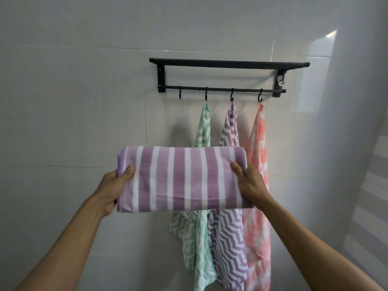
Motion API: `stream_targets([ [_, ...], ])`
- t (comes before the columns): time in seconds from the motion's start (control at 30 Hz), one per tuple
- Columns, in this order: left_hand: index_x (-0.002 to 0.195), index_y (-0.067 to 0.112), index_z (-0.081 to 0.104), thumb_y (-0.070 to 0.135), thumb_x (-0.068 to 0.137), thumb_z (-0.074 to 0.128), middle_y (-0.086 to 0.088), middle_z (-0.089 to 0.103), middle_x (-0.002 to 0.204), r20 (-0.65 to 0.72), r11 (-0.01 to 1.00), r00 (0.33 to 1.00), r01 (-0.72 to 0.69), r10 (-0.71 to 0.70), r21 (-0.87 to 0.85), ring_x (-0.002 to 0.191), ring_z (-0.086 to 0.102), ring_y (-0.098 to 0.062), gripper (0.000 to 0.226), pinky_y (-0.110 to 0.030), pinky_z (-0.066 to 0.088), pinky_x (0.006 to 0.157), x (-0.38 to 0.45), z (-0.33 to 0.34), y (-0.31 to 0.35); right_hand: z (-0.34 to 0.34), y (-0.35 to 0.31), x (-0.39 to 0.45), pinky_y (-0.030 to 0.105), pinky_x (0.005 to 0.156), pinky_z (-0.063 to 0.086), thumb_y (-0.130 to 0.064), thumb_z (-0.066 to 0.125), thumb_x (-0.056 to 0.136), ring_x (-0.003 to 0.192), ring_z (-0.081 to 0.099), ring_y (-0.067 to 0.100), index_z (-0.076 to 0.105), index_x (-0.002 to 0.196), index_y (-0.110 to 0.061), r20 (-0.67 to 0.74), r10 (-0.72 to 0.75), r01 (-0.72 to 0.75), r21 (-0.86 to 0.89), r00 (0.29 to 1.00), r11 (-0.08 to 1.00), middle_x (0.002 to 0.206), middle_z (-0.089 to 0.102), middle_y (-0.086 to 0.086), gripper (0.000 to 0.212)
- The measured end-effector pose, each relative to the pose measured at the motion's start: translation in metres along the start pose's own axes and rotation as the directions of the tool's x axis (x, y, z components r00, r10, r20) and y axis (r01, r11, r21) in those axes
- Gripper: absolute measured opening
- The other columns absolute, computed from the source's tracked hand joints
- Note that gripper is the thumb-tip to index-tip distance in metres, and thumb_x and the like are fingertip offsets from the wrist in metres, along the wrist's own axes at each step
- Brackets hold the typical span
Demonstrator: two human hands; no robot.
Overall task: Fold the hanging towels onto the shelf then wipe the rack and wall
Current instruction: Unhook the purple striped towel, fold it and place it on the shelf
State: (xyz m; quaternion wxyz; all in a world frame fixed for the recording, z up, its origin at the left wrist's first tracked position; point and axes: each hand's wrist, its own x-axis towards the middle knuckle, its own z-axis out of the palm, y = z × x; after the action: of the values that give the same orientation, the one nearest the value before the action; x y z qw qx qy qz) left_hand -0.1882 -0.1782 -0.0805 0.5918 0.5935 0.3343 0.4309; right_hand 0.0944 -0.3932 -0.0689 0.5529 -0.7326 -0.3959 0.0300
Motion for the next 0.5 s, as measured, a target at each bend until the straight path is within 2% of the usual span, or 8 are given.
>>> stream_targets([
  [0.1, 0.112, 0.021, 0.065, 0.047, 0.096, 0.057, -0.006, 0.07, 0.106, -0.1, 0.978, 0.98, -0.155, 0.17, 0.143, 0.095, 0.067, -0.025, 0.032, -0.038, 0.053, 0.091, 0.001, 0.018, 0.02, -0.017, -0.018, 0.005, 0.019, 0.063, 0.041, -0.045, 0.048, 0.103, 0.081, 0.057, 0.006, 0.053, 0.11, -0.013, -0.055, -0.05, 0.048, -0.021, 0.997, 0.999, 0.097, 0.061, 0.001, 0.034],
  [0.13, 0.112, 0.021, 0.065, 0.05, 0.097, 0.055, -0.007, 0.069, 0.106, -0.139, 0.958, 0.962, -0.204, 0.234, 0.199, 0.095, 0.066, -0.026, 0.034, -0.036, 0.052, 0.088, 0.001, 0.025, 0.029, -0.024, -0.025, 0.006, 0.015, 0.059, 0.038, -0.042, 0.049, 0.103, 0.078, 0.054, 0.002, 0.052, 0.11, -0.013, -0.074, -0.067, 0.066, -0.005, 0.995, 0.998, 0.094, 0.06, 0.0, 0.03],
  [0.2, 0.099, 0.014, 0.065, 0.052, 0.096, 0.054, -0.013, 0.069, 0.099, -0.228, 0.924, 0.917, -0.259, 0.327, 0.283, 0.087, 0.063, -0.028, 0.04, -0.034, 0.049, 0.078, 0.004, 0.035, 0.044, -0.037, -0.036, 0.009, 0.012, 0.055, 0.035, -0.039, 0.053, 0.102, 0.074, 0.05, -0.002, 0.054, 0.115, -0.01, -0.128, -0.084, 0.09, 0.041, 0.988, 0.995, 0.091, 0.058, -0.003, 0.032],
  [0.27, 0.098, 0.01, 0.066, 0.054, 0.092, 0.059, -0.017, 0.069, 0.1, -0.316, 0.912, 0.879, -0.255, 0.357, 0.322, 0.089, 0.065, -0.034, 0.045, -0.037, 0.05, 0.076, 0.009, 0.041, 0.059, -0.049, -0.045, 0.014, 0.012, 0.052, 0.033, -0.039, 0.056, 0.101, 0.072, 0.048, -0.001, 0.053, 0.113, -0.011, -0.179, -0.056, 0.074, 0.095, 0.982, 0.993, 0.087, 0.055, -0.006, 0.031],
  [0.3, 0.108, 0.009, 0.065, 0.055, 0.09, 0.063, -0.017, 0.068, 0.109, -0.357, 0.917, 0.865, -0.245, 0.354, 0.315, 0.096, 0.065, -0.036, 0.049, -0.039, 0.052, 0.081, 0.011, 0.044, 0.069, -0.055, -0.05, 0.017, 0.014, 0.053, 0.035, -0.04, 0.056, 0.101, 0.072, 0.051, 0.001, 0.052, 0.111, -0.011, -0.174, -0.023, 0.048, 0.139, 0.984, 0.989, 0.087, 0.055, -0.007, 0.031],
  [0.37, 0.126, 0.008, 0.059, 0.053, 0.088, 0.067, -0.018, 0.064, 0.123, -0.408, 0.937, 0.857, -0.211, 0.315, 0.28, 0.107, 0.063, -0.036, 0.06, -0.041, 0.051, 0.09, 0.012, 0.047, 0.088, -0.064, -0.06, 0.025, 0.024, 0.058, 0.049, -0.039, 0.058, 0.1, 0.078, 0.064, 0.014, 0.054, 0.113, -0.005, -0.049, 0.083, -0.066, 0.284, 0.995, 0.957, 0.093, 0.063, 0.001, 0.036],
  [0.43, 0.126, 0.005, 0.06, 0.049, 0.088, 0.069, -0.016, 0.065, 0.119, -0.384, 0.951, 0.879, -0.202, 0.282, 0.235, 0.104, 0.063, -0.033, 0.059, -0.037, 0.05, 0.085, 0.015, 0.046, 0.106, -0.073, -0.072, 0.031, 0.038, 0.062, 0.059, -0.028, 0.063, 0.098, 0.084, 0.072, 0.031, 0.05, 0.125, -0.003, 0.13, 0.157, -0.199, 0.438, 0.979, 0.877, 0.108, 0.067, 0.016, 0.039],
  [0.5, 0.125, 0.007, 0.062, 0.044, 0.088, 0.072, -0.01, 0.069, 0.115, -0.266, 0.965, 0.93, -0.225, 0.254, 0.134, 0.096, 0.067, -0.03, 0.053, -0.034, 0.053, 0.075, 0.021, 0.04, 0.121, -0.082, -0.083, 0.039, 0.047, 0.058, 0.06, -0.018, 0.065, 0.097, 0.089, 0.07, 0.039, 0.036, 0.129, -0.017, 0.199, 0.122, -0.205, 0.483, 0.972, 0.851, 0.117, 0.056, 0.014, 0.043],
])
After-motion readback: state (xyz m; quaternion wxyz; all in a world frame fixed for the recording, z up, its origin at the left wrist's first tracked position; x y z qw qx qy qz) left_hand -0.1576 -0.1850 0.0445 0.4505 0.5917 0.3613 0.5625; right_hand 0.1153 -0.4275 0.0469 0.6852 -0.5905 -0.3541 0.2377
